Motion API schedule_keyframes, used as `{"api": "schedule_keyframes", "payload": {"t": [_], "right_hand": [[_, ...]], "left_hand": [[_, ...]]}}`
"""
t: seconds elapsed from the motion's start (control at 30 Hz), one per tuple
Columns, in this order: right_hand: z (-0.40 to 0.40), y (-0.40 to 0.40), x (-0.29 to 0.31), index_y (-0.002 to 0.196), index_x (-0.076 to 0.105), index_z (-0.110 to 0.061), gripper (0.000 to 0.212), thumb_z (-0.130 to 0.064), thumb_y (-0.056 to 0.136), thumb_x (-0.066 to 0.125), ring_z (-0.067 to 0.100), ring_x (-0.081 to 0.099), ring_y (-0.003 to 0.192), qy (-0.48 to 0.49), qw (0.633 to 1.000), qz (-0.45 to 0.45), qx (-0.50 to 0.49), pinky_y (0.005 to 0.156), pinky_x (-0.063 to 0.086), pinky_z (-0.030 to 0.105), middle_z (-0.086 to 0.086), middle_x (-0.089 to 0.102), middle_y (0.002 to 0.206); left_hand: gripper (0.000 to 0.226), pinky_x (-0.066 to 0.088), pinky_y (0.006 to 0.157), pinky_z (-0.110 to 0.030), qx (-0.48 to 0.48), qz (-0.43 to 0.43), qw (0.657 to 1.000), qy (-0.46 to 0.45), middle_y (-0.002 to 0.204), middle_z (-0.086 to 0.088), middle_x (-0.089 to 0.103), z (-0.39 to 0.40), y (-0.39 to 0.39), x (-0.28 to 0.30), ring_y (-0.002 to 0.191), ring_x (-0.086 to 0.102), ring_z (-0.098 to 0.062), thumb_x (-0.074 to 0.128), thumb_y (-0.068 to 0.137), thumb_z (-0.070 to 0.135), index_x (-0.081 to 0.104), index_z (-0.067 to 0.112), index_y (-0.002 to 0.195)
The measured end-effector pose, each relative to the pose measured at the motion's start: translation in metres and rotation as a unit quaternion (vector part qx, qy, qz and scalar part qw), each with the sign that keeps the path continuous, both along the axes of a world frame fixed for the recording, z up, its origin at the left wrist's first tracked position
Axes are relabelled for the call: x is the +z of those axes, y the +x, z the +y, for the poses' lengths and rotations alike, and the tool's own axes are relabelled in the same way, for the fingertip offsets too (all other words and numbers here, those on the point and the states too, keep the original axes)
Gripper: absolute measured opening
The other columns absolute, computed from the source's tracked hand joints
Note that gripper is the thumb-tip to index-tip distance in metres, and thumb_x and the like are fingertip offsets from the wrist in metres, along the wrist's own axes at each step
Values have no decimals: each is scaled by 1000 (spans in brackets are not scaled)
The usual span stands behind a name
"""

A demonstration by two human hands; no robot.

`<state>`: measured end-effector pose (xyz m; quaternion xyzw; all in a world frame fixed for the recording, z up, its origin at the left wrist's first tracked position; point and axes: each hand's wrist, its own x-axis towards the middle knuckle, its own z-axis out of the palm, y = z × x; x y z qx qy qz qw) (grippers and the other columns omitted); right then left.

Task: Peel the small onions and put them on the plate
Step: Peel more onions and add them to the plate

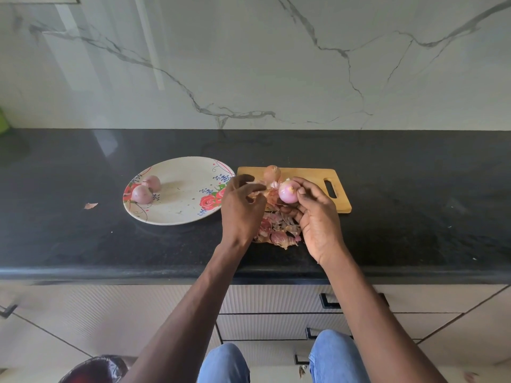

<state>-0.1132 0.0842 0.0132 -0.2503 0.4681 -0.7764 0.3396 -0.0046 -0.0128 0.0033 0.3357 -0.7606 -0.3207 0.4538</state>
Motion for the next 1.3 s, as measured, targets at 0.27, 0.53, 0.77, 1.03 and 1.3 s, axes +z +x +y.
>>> {"api": "schedule_keyframes", "payload": {"t": [0.27,0.53,0.77,1.03,1.3], "right_hand": [[-3,-3,-4,116,68,-12,25,-3,102,49,23,70,102,5,1000,-3,-6,75,57,27,11,72,115],[-6,-4,-8,119,69,-12,26,-3,99,56,28,69,110,18,999,21,-31,94,57,41,9,73,117],[-9,-2,-13,120,73,-22,25,-13,98,64,16,69,110,54,988,120,-84,101,54,45,-1,74,116],[-9,1,-14,124,71,-20,28,-15,98,65,16,73,101,66,981,163,-78,98,56,44,0,75,114],[-9,0,-15,121,72,-25,25,-20,98,64,19,68,112,65,981,165,-75,100,54,48,0,74,117]], "left_hand": [[34,51,77,-15,-8,10,1000,4,136,-1,45,-3,-3,-4,106,58,-12,73,86,11,66,12,119],[20,50,87,-12,-106,48,993,-8,108,9,71,2,-1,-3,97,65,12,71,93,13,77,9,112],[18,58,87,-29,-117,55,991,-42,106,-1,77,0,-2,-8,97,72,-7,70,93,8,78,7,109],[15,56,72,-39,-83,44,991,-97,91,-7,77,6,-3,-9,80,70,-16,67,91,10,80,4,98],[21,57,70,-40,-46,37,990,-126,91,-8,75,10,-5,-10,78,69,-18,66,90,18,79,3,96]]}}
